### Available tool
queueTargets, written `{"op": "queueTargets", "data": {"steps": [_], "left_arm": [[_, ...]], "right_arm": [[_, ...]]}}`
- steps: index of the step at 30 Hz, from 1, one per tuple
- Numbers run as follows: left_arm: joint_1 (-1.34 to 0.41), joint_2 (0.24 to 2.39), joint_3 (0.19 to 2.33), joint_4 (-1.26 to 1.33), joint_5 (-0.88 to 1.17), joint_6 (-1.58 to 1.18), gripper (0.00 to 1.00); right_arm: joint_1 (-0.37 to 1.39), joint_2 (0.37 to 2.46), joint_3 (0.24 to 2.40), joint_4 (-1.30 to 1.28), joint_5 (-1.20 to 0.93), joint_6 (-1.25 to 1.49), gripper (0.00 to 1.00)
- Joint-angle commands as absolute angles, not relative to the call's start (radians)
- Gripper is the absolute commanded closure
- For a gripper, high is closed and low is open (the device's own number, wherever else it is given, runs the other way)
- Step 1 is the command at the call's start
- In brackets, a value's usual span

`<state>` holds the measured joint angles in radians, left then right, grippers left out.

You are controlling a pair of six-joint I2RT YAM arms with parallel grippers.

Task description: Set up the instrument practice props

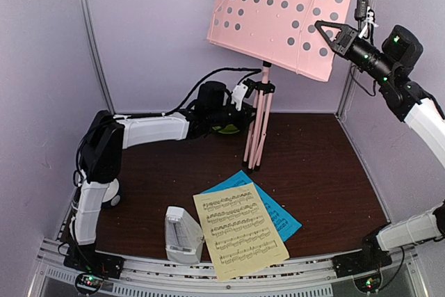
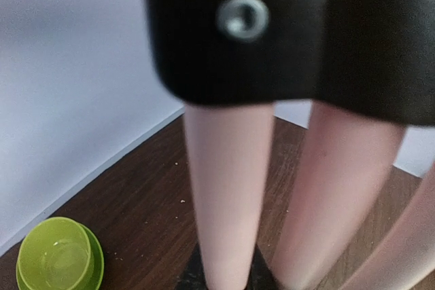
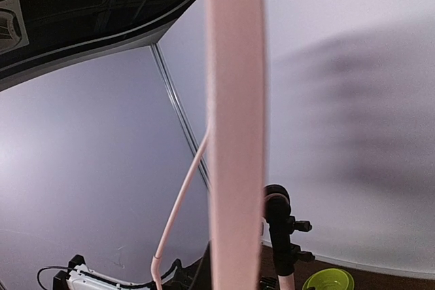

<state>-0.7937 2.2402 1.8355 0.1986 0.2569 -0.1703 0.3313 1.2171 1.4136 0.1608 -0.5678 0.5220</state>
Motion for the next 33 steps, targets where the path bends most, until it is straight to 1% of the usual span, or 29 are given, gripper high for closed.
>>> {"op": "queueTargets", "data": {"steps": [1, 2, 7, 12, 19, 26, 33], "left_arm": [[-0.793, 2.222, 1.868, 0.161, 0.244, -0.086, 0.97], [-0.786, 2.213, 1.874, 0.156, 0.247, -0.061, 1.0], [-0.727, 2.17, 1.912, 0.15, 0.303, -0.007, 1.0], [-0.712, 2.134, 1.942, 0.095, 0.295, 0.125, 1.0], [-0.704, 2.06, 1.847, 0.107, 0.235, 0.3, 1.0], [-0.659, 2.036, 1.777, 0.128, 0.23, 0.337, 1.0], [-0.65, 2.052, 1.739, 0.134, 0.205, 0.326, 1.0]], "right_arm": [[0.368, 1.193, 1.516, 0.272, -0.664, 0.516, 1.0], [0.368, 1.192, 1.53, 0.261, -0.664, 0.51, 1.0], [0.367, 1.194, 1.59, 0.235, -0.652, 0.506, 1.0], [0.368, 1.206, 1.657, 0.217, -0.653, 0.515, 1.0], [0.369, 1.238, 1.742, 0.198, -0.663, 0.526, 1.0], [0.37, 1.263, 1.797, 0.172, -0.672, 0.523, 1.0], [0.389, 1.29, 1.755, 0.197, -0.673, 0.52, 1.0]]}}
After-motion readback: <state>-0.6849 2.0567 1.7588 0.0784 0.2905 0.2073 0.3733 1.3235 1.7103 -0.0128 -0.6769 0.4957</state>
